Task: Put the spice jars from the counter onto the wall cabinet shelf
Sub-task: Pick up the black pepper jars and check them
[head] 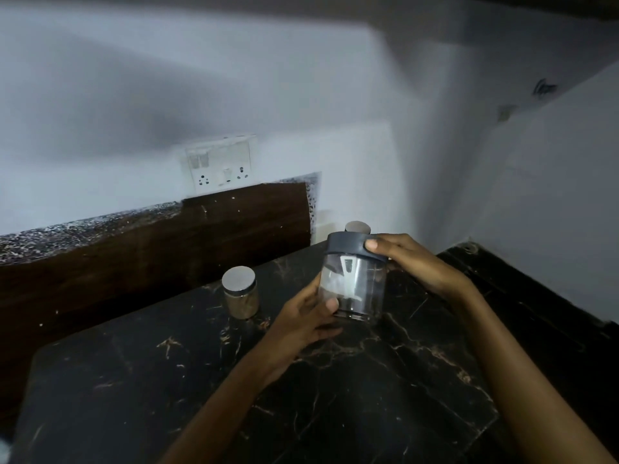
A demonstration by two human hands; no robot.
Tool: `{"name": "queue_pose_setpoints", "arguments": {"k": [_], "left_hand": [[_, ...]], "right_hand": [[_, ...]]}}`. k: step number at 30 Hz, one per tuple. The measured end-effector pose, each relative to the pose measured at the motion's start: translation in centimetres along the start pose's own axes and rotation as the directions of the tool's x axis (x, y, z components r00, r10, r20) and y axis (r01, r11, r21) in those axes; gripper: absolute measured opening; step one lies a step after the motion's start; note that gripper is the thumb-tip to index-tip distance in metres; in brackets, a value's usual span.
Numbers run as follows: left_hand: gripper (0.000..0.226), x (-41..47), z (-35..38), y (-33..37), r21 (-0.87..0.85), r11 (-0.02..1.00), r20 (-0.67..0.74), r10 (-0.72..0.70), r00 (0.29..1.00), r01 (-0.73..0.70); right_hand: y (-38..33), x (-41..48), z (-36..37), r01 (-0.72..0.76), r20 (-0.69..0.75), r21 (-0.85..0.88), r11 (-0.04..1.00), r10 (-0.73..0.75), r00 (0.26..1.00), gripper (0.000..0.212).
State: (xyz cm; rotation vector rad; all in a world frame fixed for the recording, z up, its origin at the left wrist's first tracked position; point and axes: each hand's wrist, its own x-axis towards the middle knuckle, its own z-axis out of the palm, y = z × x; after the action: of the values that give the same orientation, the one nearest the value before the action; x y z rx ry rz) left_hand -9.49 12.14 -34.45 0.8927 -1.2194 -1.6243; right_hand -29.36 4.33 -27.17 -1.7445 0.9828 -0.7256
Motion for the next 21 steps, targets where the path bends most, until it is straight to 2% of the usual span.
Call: {"name": "queue_pose_setpoints", "arguments": {"k": [6,8,10,12,14,17,19,21], "left_hand": [[0.047,-0.1,-0.3,0.2,-0.02,1.0,0.031,-0.02,0.999,0.021],[0.061,-0.1,-0.4,0.0,-0.04,0.999,0.026,-0.022,0.999,0.023],[0.086,0.1,-0.4,0.0,-0.068,0.997,0.004,-0.035,0.999,0.035],[0.099,0.2,0.1,-0.1,-0.019,0.999,-0.018,-0.029,0.999,0.029],[0.097,0.2,0.7,-0.2,0.053,0.999,-0.046,-0.008,0.999,0.011],[0.083,0.3,1.1,-0.1,0.029,1.0,-0.094,0.008,0.996,-0.006],[0.082,0.3,0.9,-0.1,-0.047,0.999,-0.093,-0.014,0.996,0.01],[0.082,0.3,0.8,-0.1,-0.194,0.98,-0.07,-0.064,0.995,0.05]], "right_hand": [[0.3,0.4,0.7,0.025,-0.008,0.152,0.988,-0.024,1.0,0.033],[0.3,0.4,0.8,0.037,-0.028,0.186,0.982,-0.033,0.999,0.032],[0.2,0.5,1.1,0.061,-0.069,0.185,0.981,-0.049,0.996,0.034],[0.1,0.6,1.6,0.079,-0.109,0.137,0.987,-0.065,0.992,0.038],[0.1,0.7,2.1,0.09,-0.131,0.082,0.993,-0.079,0.988,0.04],[0.1,0.7,2.3,0.063,-0.132,0.074,0.995,-0.052,0.99,0.032],[0.1,0.6,2.2,0.027,-0.099,0.198,0.98,-0.007,0.995,0.032],[0.1,0.5,2.2,0.035,-0.09,0.362,0.931,-0.003,0.996,0.031]]}}
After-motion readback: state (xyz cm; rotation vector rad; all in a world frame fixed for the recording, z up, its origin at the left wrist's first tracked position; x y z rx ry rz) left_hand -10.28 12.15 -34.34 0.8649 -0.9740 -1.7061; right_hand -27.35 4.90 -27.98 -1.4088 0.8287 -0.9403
